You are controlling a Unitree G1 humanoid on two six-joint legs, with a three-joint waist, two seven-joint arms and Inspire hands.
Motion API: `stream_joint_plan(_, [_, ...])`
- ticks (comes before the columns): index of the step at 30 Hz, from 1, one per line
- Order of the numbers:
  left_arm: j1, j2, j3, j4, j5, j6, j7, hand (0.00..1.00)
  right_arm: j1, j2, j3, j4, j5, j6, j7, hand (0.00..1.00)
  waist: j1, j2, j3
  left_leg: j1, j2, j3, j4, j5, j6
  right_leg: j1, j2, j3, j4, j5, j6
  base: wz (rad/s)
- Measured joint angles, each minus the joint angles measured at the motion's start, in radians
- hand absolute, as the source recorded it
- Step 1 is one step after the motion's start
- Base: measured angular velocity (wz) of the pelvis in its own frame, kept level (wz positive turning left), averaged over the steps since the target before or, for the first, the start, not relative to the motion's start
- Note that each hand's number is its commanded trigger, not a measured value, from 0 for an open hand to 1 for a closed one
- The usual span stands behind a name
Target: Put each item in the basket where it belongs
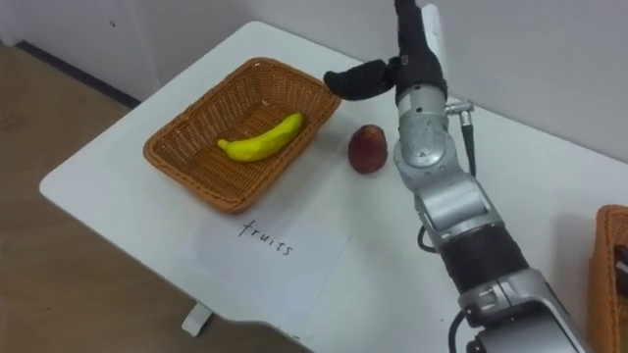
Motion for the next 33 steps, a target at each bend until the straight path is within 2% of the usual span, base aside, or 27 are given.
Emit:
stream_joint_plan(4, [0.002, -0.005, -0.001, 0.003, -0.008, 0.000, 0.000, 0.00, 0.003, 0.000, -0.001, 0.061, 0.026, -0.007, -0.024, 0.00, -0.024, 0.015, 0.0028, 0.000, 0.002, 0.004, -0.002, 0.000, 0.000, -0.002, 0.000, 0.000, 0.001, 0.000, 0.000, -0.01])
stream_joint_plan(9, [0.002, -0.019, -0.016, 0.010, -0.034, -0.003, 0.000, 0.00, 0.005, 0.000, -0.018, 0.095, 0.062, -0.009, -0.035, 0.00, -0.029, 0.017, 0.0035, -0.001, 0.007, 0.020, -0.010, 0.000, 0.000, -0.009, 0.001, 0.011, 0.003, 0.000, 0.000, -0.08])
stream_joint_plan(13, [0.002, -0.029, -0.026, 0.012, -0.047, -0.017, 0.001, 0.00, 0.005, 0.000, -0.020, 0.128, 0.075, -0.039, -0.041, 0.00, -0.030, 0.016, 0.0030, 0.007, 0.013, 0.023, -0.009, 0.000, 0.000, -0.006, 0.001, 0.011, 0.003, 0.001, 0.000, -0.01])
stream_joint_plan(24, [0.006, -0.045, -0.045, 0.004, -0.048, -0.022, 0.023, 0.00, 0.005, -0.001, -0.023, 0.186, 0.074, -0.039, -0.016, 0.00, -0.054, 0.016, 0.0018, -0.001, 0.008, 0.020, -0.014, 0.001, 0.000, -0.008, 0.002, 0.001, -0.001, 0.001, 0.000, 0.00])
stream_joint_plan(33, [0.007, -0.050, -0.074, 0.002, -0.087, -0.022, 0.036, 0.00, 0.005, -0.001, -0.023, 0.201, 0.075, -0.040, -0.016, 0.00, -0.051, 0.031, 0.0004, -0.022, 0.010, 0.021, -0.016, 0.001, 0.000, -0.026, 0.002, -0.004, 0.002, 0.001, 0.000, 0.00])
